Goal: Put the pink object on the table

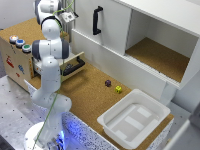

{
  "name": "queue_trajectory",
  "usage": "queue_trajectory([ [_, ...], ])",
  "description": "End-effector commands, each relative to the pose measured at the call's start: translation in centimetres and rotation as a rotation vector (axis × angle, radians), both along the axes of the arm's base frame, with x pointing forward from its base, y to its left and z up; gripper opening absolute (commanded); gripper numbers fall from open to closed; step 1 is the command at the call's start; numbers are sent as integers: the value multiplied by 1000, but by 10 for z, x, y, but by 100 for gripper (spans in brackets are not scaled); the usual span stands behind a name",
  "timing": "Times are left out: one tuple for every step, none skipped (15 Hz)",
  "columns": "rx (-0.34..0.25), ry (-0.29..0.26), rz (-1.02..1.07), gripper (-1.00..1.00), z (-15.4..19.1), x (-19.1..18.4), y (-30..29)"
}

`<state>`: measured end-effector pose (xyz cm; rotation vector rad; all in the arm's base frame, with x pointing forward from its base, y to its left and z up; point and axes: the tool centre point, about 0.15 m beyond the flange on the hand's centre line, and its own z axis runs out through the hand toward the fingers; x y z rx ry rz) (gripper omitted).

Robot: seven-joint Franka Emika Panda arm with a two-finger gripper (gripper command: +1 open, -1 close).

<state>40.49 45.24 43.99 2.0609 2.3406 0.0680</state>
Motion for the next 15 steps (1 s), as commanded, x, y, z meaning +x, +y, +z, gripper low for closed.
queue_trajectory([
  [-140, 3, 7, -100, -5, -1, 20],
  [-137, -4, 1, -100, -4, -3, 19],
  [-126, -1, -9, -100, -2, -4, 19],
  [-129, 0, -17, -100, -2, -6, 18],
  [-124, 6, -23, -100, -1, -7, 16],
  [-121, 11, -33, -100, -1, -8, 15],
  [-109, 23, -52, -100, -1, -9, 12],
  [-93, 31, -74, -100, 0, -8, 10],
  [-51, 49, -119, -100, 5, -6, 7],
  [-8, 54, -157, -100, 13, -3, 3],
  [50, 52, -207, -100, 26, 0, -3],
  [109, 45, -266, -100, 41, 5, -13],
  [132, 41, -295, -100, 49, 8, -20],
  [152, 13, -341, -100, 58, 10, -34],
  [163, 0, -379, -100, 62, 12, -47],
])
